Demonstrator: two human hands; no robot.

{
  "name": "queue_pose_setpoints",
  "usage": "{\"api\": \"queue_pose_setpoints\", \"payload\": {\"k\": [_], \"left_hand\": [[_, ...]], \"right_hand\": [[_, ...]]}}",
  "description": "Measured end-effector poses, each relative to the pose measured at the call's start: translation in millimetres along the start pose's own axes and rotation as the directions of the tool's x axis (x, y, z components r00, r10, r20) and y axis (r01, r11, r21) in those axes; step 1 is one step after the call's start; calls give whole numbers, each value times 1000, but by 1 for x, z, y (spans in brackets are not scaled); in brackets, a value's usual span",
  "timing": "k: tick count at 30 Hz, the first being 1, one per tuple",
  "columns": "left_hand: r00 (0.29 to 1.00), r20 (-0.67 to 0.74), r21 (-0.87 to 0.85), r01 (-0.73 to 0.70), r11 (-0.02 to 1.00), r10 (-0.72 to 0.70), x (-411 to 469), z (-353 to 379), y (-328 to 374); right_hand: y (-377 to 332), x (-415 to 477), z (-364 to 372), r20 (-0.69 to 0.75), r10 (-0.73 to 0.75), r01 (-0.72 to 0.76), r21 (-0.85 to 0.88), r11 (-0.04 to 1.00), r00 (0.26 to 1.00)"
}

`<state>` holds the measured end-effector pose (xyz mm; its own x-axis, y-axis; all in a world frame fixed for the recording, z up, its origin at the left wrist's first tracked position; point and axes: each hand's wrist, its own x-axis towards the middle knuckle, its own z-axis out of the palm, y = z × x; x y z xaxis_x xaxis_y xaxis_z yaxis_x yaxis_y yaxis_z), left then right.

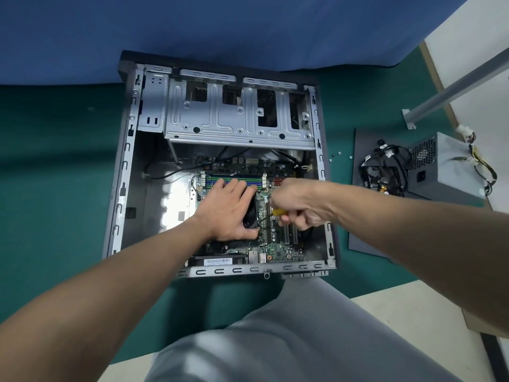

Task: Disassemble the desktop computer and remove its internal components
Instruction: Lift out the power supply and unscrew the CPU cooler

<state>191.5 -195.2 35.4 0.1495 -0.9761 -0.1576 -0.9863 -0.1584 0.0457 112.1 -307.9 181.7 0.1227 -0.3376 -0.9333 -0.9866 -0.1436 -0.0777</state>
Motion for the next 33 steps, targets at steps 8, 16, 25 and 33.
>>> {"api": "queue_pose_setpoints", "payload": {"k": [8, 16, 25, 33], "left_hand": [[1000, 9, 8, 3, 1000, -3, 0, -2, 1], [999, -38, -20, -17, 1000, 16, -2, -1, 0], [1000, -7, -28, 8, 1000, -8, -2, -2, 0], [1000, -20, -63, 13, 998, -15, -2, -3, 0]], "right_hand": [[0, -15, 14, 44, -543, 262, -906, 332, 838], [5, -2, 6, 72, -692, 473, -781, 409, 718], [-5, 5, -1, -102, -171, 146, -214, 966, 980], [6, -11, 7, 443, -648, 296, -896, -330, 620]]}}
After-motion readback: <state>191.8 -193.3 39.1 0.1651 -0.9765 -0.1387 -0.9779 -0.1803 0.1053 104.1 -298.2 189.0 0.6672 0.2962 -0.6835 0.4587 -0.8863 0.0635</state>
